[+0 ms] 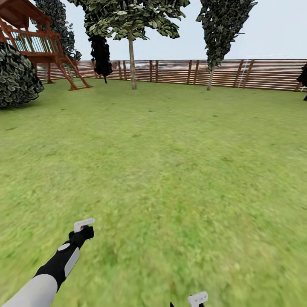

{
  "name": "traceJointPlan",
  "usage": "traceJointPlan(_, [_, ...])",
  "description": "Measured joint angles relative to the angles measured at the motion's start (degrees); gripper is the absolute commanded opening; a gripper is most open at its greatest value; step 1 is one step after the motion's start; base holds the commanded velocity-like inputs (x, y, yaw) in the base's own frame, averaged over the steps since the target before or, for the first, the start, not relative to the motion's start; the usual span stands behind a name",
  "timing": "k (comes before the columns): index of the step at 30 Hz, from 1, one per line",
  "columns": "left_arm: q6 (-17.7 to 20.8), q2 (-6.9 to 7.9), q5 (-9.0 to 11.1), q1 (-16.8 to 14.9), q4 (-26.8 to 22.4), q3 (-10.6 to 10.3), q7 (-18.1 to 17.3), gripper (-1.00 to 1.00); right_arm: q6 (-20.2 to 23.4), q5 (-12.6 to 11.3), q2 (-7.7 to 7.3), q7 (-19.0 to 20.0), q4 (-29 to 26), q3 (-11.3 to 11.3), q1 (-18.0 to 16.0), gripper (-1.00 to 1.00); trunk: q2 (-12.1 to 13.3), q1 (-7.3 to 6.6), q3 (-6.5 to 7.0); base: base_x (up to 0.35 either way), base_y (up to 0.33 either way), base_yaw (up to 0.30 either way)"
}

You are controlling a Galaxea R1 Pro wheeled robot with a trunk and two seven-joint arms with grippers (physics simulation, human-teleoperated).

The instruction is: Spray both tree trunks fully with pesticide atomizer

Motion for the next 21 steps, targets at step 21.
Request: traceJointPlan(21, [0.0, 0.0, 0.0, 0.0, 0.1, 0.0, 0.0, -1.0, 0.0, 0.0, 0.0, 0.0, 0.0, 0.0, 0.0, 1.0, 0.0, 0.0, 0.0, 0.338, 0.104, 0.0])
